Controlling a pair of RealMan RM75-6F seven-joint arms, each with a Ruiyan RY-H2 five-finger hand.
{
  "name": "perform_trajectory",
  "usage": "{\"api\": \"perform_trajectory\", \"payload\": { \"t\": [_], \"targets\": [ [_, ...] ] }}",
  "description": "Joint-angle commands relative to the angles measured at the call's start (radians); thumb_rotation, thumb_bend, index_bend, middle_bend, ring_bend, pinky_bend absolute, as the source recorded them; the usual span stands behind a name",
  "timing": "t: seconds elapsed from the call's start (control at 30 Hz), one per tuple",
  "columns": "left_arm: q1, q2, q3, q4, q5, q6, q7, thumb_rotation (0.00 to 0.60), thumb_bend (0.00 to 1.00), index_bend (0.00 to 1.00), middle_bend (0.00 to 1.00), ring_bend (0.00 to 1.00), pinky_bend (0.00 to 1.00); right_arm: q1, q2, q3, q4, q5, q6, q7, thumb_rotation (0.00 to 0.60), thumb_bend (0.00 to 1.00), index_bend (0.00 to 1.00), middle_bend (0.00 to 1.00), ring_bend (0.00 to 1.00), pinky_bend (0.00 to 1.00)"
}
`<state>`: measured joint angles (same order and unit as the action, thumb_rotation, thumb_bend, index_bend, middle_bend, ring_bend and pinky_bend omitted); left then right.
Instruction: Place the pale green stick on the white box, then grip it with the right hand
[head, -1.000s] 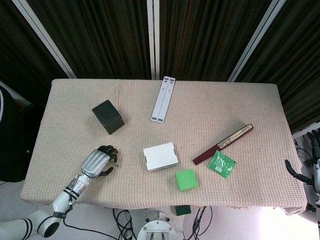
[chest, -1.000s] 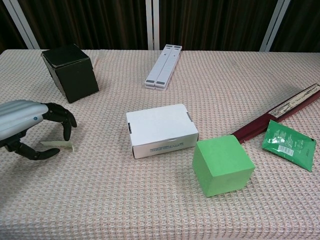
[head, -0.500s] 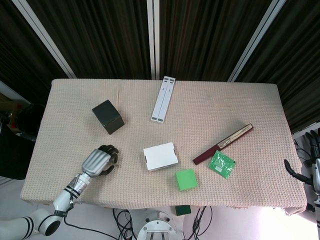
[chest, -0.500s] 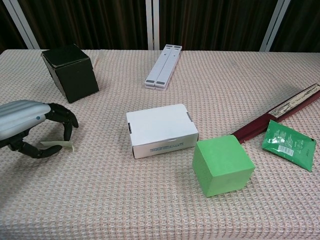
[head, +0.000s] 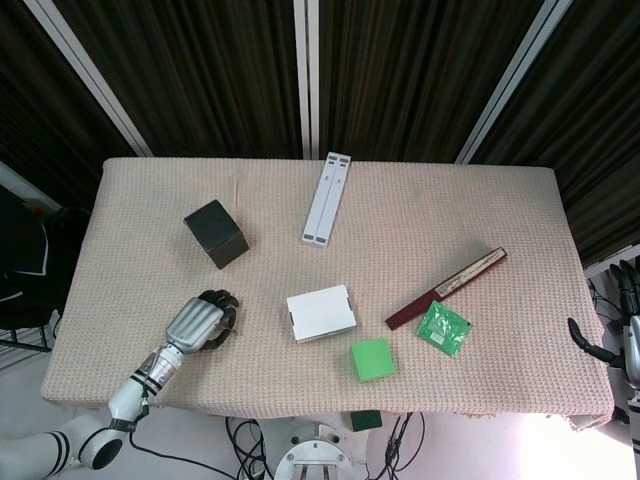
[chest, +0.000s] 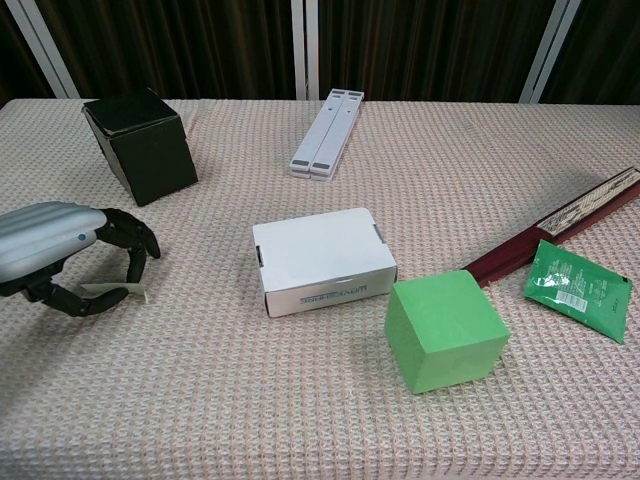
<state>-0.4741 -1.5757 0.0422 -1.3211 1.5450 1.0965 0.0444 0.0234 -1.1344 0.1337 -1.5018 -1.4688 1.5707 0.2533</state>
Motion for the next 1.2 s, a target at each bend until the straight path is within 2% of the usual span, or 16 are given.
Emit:
{"api": "perform_trajectory", "payload": {
  "t": [0.03, 0.33, 0.47, 0.63, 0.77, 0.9, 1.07, 1.2],
  "targets": [
    [0.0, 0.0, 0.0, 0.001, -0.001, -0.001, 0.001, 0.6, 0.4, 0.56, 0.29, 0.19, 0.25, 0.001, -0.001, 0.0, 0.001, 0.002, -0.002, 0.0, 0.33, 0.29, 0.0, 0.0, 0.0, 0.0],
    [-0.002, 0.004, -0.001, -0.01, -0.002, 0.0, -0.004, 0.6, 0.41, 0.58, 0.29, 0.19, 0.25, 0.002, -0.003, 0.0, 0.006, 0.004, -0.008, 0.001, 0.329, 0.28, 0.0, 0.0, 0.0, 0.0],
    [-0.004, 0.034, -0.002, -0.07, 0.024, 0.028, -0.022, 0.6, 0.41, 0.58, 0.29, 0.19, 0.25, 0.002, -0.003, 0.0, 0.006, 0.004, -0.006, 0.004, 0.33, 0.29, 0.0, 0.0, 0.0, 0.0],
    [-0.023, 0.079, -0.017, -0.164, 0.066, 0.057, 0.034, 0.6, 0.41, 0.6, 0.3, 0.2, 0.26, 0.003, -0.001, -0.001, 0.004, -0.003, -0.004, 0.007, 0.33, 0.29, 0.0, 0.0, 0.0, 0.0],
    [-0.074, 0.101, -0.047, -0.247, 0.052, -0.007, 0.092, 0.6, 0.4, 0.61, 0.31, 0.2, 0.27, 0.001, 0.0, -0.004, 0.005, -0.011, 0.003, 0.018, 0.329, 0.28, 0.0, 0.0, 0.0, 0.0],
    [-0.135, 0.086, -0.09, -0.286, 0.029, -0.075, 0.133, 0.6, 0.4, 0.6, 0.31, 0.2, 0.27, -0.004, 0.004, -0.005, 0.008, -0.013, 0.01, 0.029, 0.33, 0.29, 0.0, 0.0, 0.0, 0.0],
    [-0.208, 0.023, -0.149, -0.249, -0.036, -0.16, 0.145, 0.6, 0.4, 0.61, 0.31, 0.2, 0.28, -0.011, 0.016, -0.004, 0.007, -0.016, 0.022, 0.04, 0.331, 0.29, 0.0, 0.0, 0.0, 0.0],
    [-0.246, -0.018, -0.167, -0.223, -0.06, -0.196, 0.144, 0.6, 0.41, 0.61, 0.31, 0.2, 0.28, -0.013, 0.022, 0.0, 0.009, -0.006, 0.022, 0.051, 0.331, 0.29, 0.0, 0.0, 0.0, 0.0]
  ]
}}
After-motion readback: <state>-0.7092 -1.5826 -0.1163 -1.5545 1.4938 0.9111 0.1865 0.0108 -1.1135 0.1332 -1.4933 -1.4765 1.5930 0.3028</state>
